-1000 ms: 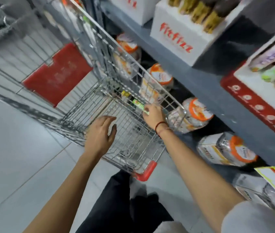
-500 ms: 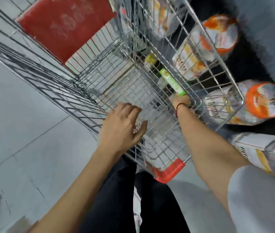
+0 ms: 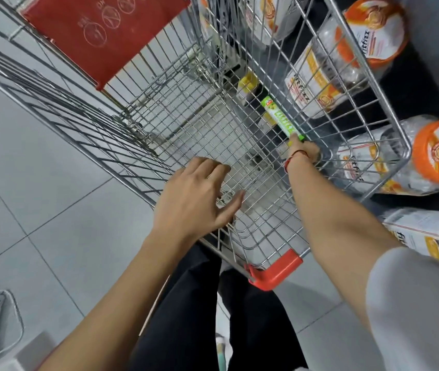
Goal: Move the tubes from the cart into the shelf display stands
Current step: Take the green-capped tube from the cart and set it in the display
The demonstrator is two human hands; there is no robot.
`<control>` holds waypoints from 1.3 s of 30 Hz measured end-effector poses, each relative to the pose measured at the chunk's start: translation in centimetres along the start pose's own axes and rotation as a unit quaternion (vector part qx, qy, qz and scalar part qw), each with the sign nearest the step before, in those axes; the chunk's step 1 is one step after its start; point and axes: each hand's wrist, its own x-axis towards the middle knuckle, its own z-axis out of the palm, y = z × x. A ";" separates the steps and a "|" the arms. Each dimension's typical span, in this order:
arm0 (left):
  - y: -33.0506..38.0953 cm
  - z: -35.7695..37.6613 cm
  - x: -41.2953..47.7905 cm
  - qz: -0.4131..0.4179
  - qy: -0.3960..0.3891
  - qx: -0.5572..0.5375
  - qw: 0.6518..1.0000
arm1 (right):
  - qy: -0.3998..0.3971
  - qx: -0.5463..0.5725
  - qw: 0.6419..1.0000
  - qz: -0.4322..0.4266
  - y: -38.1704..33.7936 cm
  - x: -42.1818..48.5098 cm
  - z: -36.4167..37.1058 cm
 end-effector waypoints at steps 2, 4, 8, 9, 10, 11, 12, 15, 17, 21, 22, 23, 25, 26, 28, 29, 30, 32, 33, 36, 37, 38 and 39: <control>0.0 0.0 0.0 -0.004 0.002 0.005 1.000 | -0.005 0.004 1.000 0.006 0.1 0.6 0.7; 0.0 0.1 0.0 -0.007 0.003 0.008 1.000 | -0.013 0.036 0.999 0.014 0.7 2.0 1.4; 0.0 0.3 -0.1 -0.014 -0.002 0.010 1.000 | 0.012 0.031 0.999 0.028 3.1 8.1 4.7; -0.1 0.3 -0.1 -0.016 -0.002 0.012 1.000 | 0.019 0.034 0.999 0.027 3.3 8.5 5.1; 0.0 0.3 -0.1 -0.016 0.000 0.012 1.000 | 0.021 0.034 0.999 0.022 2.9 7.1 4.7; 0.0 0.3 -0.1 -0.016 0.003 0.011 1.000 | 0.019 0.043 0.999 0.015 2.3 5.6 4.2; 0.0 0.3 -0.1 -0.016 0.005 0.011 1.000 | 0.013 0.057 0.998 0.004 1.5 3.1 3.3; 0.1 0.2 -0.1 -0.014 0.009 0.010 1.000 | -0.003 0.061 0.997 -0.040 0.4 -0.7 2.1; 0.0 0.2 -0.1 -0.013 0.007 0.009 1.000 | 0.002 0.033 0.997 -0.073 0.2 -2.1 1.4; 0.1 0.1 -0.2 -0.008 0.009 0.011 1.000 | -0.034 -0.073 0.986 -0.144 -0.6 -4.7 0.0; 0.1 0.0 -0.2 -0.005 0.011 0.013 1.000 | -0.052 -0.117 0.976 -0.175 -0.8 -5.3 0.1; 0.2 -0.1 -0.3 -0.003 0.013 0.016 1.000 | -0.074 -0.164 0.961 -0.209 -0.9 -5.7 0.4; 0.2 -0.1 -0.2 -0.002 0.019 0.018 1.000 | -0.125 -0.264 0.920 -0.263 -0.6 -6.5 1.7; 0.2 -0.1 -0.2 -0.003 0.022 0.017 1.000 | -0.147 -0.302 0.900 -0.278 -0.3 -6.8 2.4; 0.1 0.0 -0.2 -0.007 0.027 0.015 0.999 | -0.152 -0.356 0.872 -0.300 0.3 -7.4 3.6; 0.1 0.1 -0.2 -0.008 0.028 0.013 0.999 | -0.136 -0.379 0.860 -0.315 0.6 -7.6 4.0; 0.1 0.1 -0.2 -0.008 0.028 0.011 1.000 | -0.120 -0.389 0.853 -0.327 0.7 -7.6 4.1; 0.1 0.1 -0.2 -0.003 0.030 0.009 0.999 | -0.126 -0.377 0.859 -0.323 0.6 -7.6 3.7; 0.1 0.0 -0.2 -0.001 0.033 0.010 0.999 | -0.144 -0.358 0.867 -0.316 0.5 -7.6 3.3; 0.1 0.1 -0.2 0.002 0.042 0.011 0.999 | -0.191 -0.273 0.900 -0.280 -0.4 -8.3 1.4; 0.2 0.1 -0.2 0.002 0.044 0.008 0.999 | -0.200 -0.240 0.912 -0.267 -0.9 -8.7 0.7; 0.1 0.1 -0.2 0.002 0.044 0.005 0.999 | -0.203 -0.212 0.918 -0.266 -1.5 -9.2 -0.1; 0.1 0.1 -0.2 0.003 0.043 0.004 0.999 | -0.205 -0.195 0.920 -0.272 -2.1 -9.7 -1.0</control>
